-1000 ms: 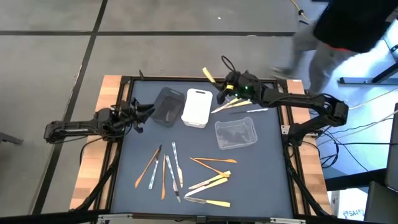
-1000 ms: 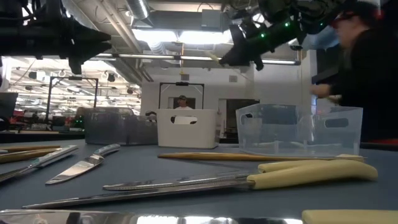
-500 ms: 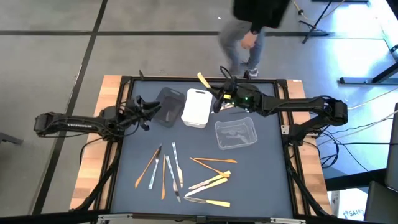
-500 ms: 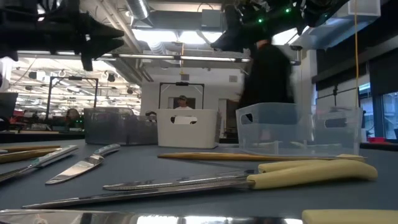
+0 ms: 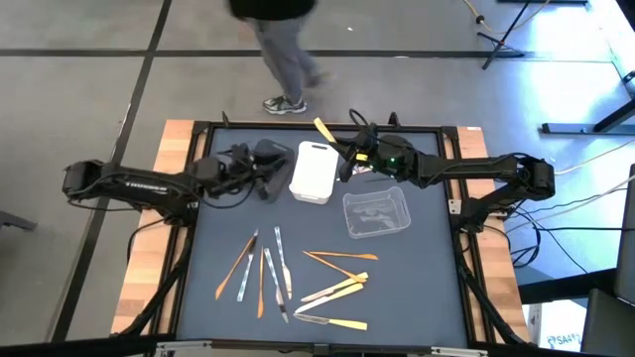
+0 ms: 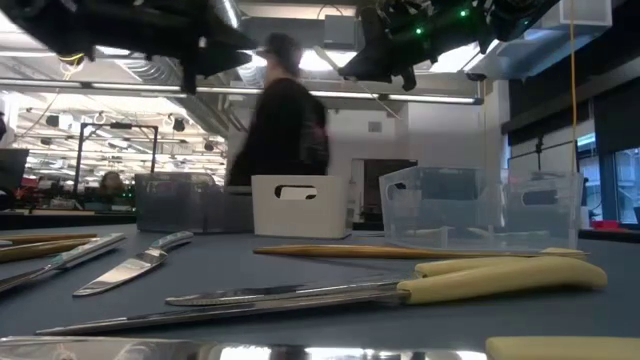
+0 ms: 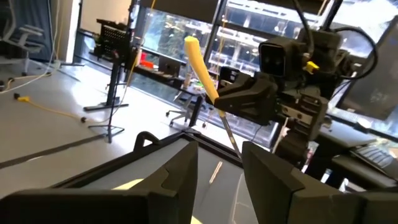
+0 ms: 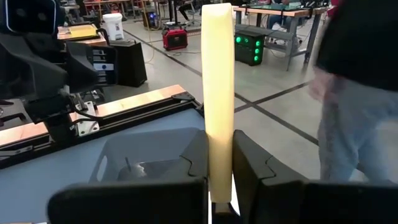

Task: Sort silverware by color (type)
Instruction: Put the yellow knife into the black bin

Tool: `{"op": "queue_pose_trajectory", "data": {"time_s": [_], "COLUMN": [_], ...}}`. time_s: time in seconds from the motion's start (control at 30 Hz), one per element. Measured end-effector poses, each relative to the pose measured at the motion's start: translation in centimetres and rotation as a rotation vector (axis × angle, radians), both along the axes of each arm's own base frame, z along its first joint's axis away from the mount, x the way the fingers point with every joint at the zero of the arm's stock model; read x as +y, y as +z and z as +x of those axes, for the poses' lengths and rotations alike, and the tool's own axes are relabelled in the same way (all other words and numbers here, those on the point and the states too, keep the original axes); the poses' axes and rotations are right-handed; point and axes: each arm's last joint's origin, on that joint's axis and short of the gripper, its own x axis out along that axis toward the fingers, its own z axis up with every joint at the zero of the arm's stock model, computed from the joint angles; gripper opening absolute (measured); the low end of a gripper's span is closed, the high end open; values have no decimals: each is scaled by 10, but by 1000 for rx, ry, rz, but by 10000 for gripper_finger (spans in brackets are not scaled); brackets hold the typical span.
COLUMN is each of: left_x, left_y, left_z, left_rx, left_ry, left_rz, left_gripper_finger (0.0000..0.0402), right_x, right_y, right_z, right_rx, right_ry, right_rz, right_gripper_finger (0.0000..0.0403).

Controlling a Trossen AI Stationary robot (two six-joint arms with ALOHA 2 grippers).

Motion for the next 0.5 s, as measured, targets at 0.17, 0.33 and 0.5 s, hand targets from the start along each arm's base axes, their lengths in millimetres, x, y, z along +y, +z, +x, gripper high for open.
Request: {"op": "queue_pose_trajectory", "data": {"time_s": [0.17, 0.33, 0.5], "left_x": [4, 9, 16], "left_y": [12, 19, 22], "left_z": [29, 55, 76], "left_rx": [14, 13, 4], "left_ry": [2, 52, 69], "left_rz": [-2, -29, -70], "left_gripper_finger": [119, 119, 119], "right_x": [0, 1, 2], "right_y": [0, 0, 0], "right_z": [0, 0, 1], "right_rx": [0, -3, -5], "right_ry": [0, 28, 66], "right_rz": [0, 9, 17], "right_gripper_finger": [26, 26, 26]}}
